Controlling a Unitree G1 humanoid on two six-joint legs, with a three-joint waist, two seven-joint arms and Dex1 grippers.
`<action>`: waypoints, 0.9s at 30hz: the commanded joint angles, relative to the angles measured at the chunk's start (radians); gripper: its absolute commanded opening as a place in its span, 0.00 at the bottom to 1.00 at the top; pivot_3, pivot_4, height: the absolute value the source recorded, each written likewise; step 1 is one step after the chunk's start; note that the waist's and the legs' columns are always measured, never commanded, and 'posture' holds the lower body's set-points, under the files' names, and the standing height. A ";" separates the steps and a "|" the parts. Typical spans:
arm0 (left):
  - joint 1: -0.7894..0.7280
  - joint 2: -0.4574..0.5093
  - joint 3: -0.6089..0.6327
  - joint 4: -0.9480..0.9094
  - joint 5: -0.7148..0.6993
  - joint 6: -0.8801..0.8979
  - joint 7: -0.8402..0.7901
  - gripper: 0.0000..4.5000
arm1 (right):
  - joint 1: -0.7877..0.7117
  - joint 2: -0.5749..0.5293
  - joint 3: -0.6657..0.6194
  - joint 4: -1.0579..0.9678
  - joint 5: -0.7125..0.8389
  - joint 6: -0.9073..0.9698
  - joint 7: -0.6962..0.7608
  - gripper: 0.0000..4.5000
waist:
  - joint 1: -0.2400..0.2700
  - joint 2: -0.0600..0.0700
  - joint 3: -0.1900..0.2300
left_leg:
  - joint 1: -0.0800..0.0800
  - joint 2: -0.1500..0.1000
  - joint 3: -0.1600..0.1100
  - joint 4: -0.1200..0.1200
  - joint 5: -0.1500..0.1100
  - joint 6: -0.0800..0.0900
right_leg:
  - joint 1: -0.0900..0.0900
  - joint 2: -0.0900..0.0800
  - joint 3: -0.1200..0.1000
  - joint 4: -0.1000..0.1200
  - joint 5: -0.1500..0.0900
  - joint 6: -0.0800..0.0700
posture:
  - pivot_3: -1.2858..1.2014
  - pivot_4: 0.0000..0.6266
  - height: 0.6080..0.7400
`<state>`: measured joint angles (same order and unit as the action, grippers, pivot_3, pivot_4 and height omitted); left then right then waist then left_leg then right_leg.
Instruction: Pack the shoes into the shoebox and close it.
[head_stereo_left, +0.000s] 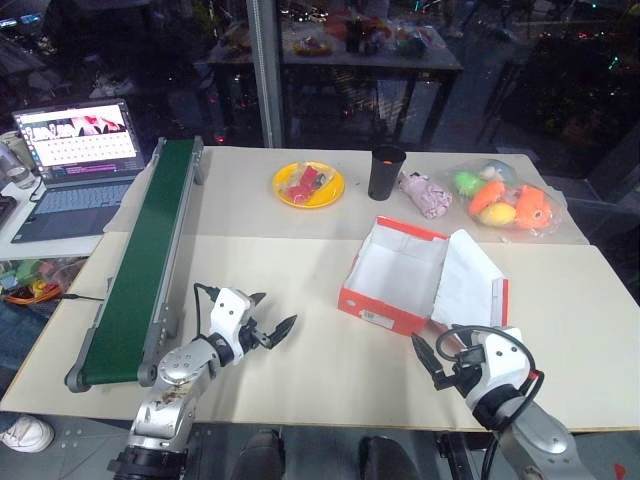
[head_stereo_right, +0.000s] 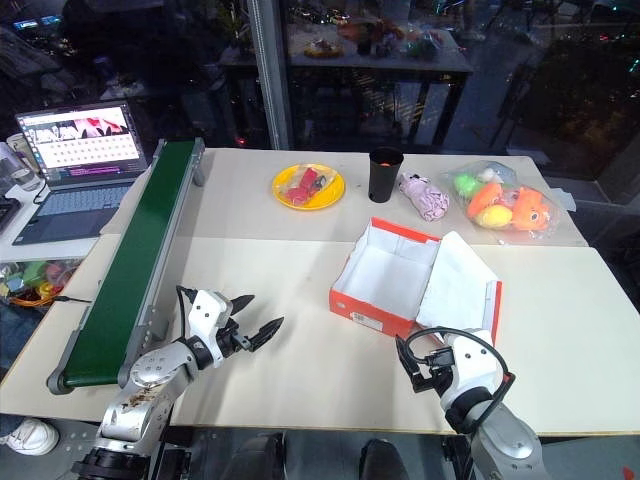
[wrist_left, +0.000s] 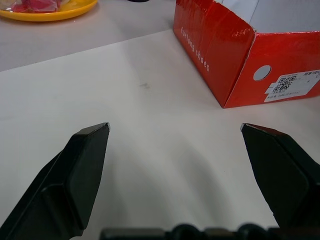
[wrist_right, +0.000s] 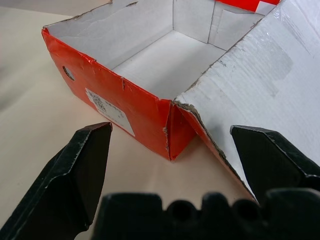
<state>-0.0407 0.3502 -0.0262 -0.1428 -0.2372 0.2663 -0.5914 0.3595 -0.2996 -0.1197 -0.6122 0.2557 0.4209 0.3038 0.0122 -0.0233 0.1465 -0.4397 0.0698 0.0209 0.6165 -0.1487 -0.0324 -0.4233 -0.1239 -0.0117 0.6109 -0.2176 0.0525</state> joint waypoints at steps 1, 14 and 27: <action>-0.095 0.015 0.013 0.015 -0.019 -0.008 -0.025 1.00 | -0.023 -0.038 -0.069 -0.099 0.055 0.057 0.003 0.99 | 0.000 0.000 0.000 | 0.000 0.000 0.000 0.000 0.000 0.000 | 0.000 0.000 0.000 0.000 0.000 0.000 | 0.52 0.24 0.97; -0.592 0.018 0.149 0.145 -0.056 0.111 0.129 1.00 | -0.599 -0.357 -0.195 -0.055 0.410 0.455 0.061 0.99 | -0.002 -0.007 0.016 | -0.003 -0.001 -0.002 0.010 0.006 0.007 | 0.003 0.001 0.003 0.002 0.004 0.002 | 0.52 0.24 0.97; -0.625 0.117 0.267 0.044 0.044 0.382 0.422 1.00 | -0.867 -0.202 0.104 0.289 0.280 0.302 0.155 0.99 | -0.004 -0.009 0.020 | -0.007 0.001 -0.008 0.010 0.003 0.012 | 0.001 0.009 0.003 0.002 0.008 0.006 | 0.52 0.24 0.97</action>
<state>-0.6530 0.4466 0.2064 -0.0395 -0.2107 0.6099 -0.2114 -0.4692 -0.5215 -0.0461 -0.3696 0.5732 0.7931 0.4397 0.0084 -0.0327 0.1661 -0.4463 0.0708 0.0125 0.6265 -0.1458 -0.0207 -0.4223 -0.1140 -0.0087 0.6127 -0.2104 0.0605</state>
